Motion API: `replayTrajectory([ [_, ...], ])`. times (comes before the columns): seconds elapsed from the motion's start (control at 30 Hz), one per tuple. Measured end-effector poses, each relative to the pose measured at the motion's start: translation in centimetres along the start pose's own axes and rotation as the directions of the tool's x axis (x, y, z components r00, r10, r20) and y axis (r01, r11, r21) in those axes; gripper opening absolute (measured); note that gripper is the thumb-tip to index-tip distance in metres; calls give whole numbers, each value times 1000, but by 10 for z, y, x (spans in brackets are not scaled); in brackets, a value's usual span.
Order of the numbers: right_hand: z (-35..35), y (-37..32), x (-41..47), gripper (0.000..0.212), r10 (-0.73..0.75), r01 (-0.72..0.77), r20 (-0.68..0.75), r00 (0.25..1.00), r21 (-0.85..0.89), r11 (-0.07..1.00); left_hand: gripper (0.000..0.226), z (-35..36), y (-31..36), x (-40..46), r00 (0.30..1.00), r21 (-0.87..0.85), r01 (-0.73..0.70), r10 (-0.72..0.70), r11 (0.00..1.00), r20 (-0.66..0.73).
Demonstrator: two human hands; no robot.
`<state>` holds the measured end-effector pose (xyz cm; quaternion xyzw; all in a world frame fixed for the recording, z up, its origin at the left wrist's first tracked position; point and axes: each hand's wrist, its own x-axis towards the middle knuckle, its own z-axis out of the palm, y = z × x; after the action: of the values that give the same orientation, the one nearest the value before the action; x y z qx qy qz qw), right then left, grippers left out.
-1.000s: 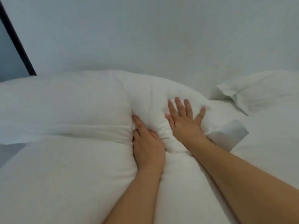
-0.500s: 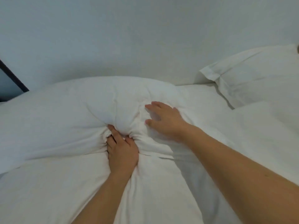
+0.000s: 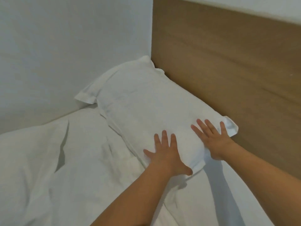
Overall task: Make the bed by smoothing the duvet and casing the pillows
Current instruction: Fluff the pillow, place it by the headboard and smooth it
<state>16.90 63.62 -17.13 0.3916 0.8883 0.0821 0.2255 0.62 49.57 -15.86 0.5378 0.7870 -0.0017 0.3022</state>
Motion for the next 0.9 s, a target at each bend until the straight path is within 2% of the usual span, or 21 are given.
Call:
replayTrajectory([
  [0.07,47,10,12,130,-38,39,-54,998,24,999,149,44,13,30,998,128,48,-52,991,26],
  [0.13,92,0,31,136,-61,80,-236,970,71,994,153,72,12,55,994,224,110,-106,968,-29],
  [0.2,132,-11,47,130,-30,85,-410,912,115,990,156,86,10,78,989,241,145,-136,960,-53],
  [0.3,166,-15,65,97,-1,97,-679,734,102,990,161,99,15,96,978,273,206,-202,940,-42],
  [0.37,178,-12,77,69,-10,102,-791,611,66,993,160,109,19,99,973,286,233,-221,929,-71],
  [0.43,184,-11,90,56,-4,126,-840,542,76,989,156,117,23,105,963,298,269,-249,916,-106],
  [0.47,183,-14,94,52,19,158,-841,540,123,980,153,121,26,108,958,303,286,-264,909,-111],
  [0.53,176,-19,98,55,59,189,-813,579,204,961,145,126,30,115,951,320,307,-277,896,-135],
  [0.63,168,-19,97,55,57,175,-784,619,208,962,128,137,30,124,941,323,324,-270,889,-202],
  [0.7,161,-21,93,49,56,112,-718,693,184,976,120,139,32,123,940,318,325,-267,891,-213],
  [0.8,112,-23,67,49,56,42,-414,909,225,974,119,111,35,93,956,283,291,-266,914,-124],
  [0.83,86,-21,54,46,29,40,-313,949,212,976,113,95,31,79,962,234,266,-244,935,-119],
  [0.9,30,-18,28,35,-43,74,-207,977,143,987,80,53,17,48,965,46,199,-187,979,-184],
])
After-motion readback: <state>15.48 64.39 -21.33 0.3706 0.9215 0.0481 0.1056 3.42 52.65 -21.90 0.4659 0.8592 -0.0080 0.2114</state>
